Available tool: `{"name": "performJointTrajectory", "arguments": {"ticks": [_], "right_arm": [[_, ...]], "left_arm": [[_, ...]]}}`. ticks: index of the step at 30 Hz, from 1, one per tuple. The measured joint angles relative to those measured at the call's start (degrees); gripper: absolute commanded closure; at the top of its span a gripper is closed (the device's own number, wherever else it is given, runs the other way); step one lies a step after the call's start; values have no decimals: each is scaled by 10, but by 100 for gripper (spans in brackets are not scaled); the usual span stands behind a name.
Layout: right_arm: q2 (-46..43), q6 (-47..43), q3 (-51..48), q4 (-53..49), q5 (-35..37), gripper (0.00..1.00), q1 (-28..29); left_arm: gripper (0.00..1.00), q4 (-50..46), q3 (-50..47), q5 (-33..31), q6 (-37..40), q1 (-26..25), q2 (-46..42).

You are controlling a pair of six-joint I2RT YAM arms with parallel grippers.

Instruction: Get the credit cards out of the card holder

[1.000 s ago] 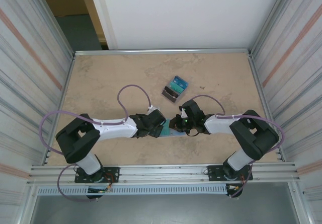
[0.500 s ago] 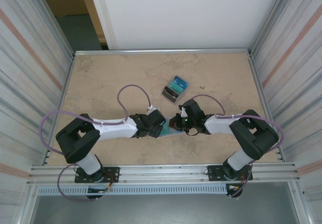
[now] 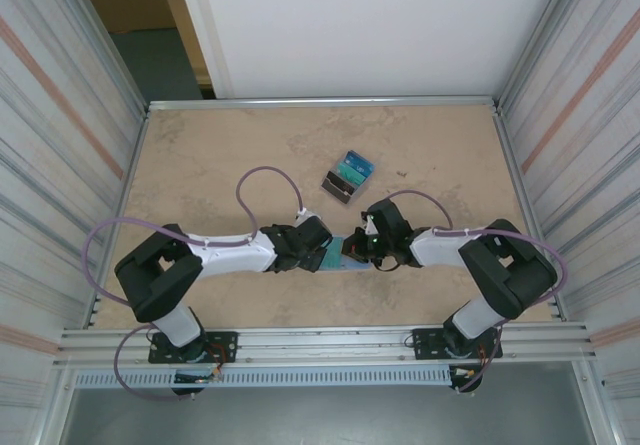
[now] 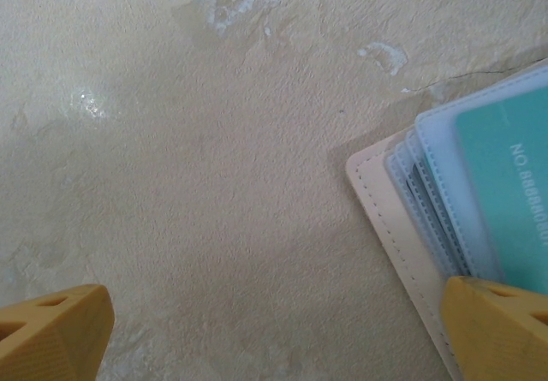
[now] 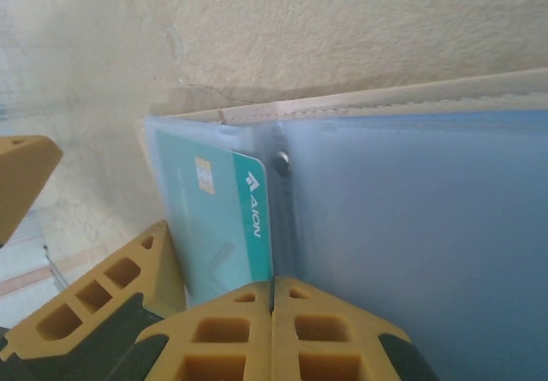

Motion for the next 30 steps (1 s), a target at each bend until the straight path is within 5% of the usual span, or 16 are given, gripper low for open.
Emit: {"name": "performJointTrajectory", "arguments": {"ticks": [13, 30], "right_arm": [[-26, -29, 0, -57, 18, 100, -19], [-42, -12, 0, -28, 9, 77, 9]], "left_arm": [[1, 2, 0, -5, 14, 0, 1], [1, 1, 1, -8, 19, 0, 1]]}}
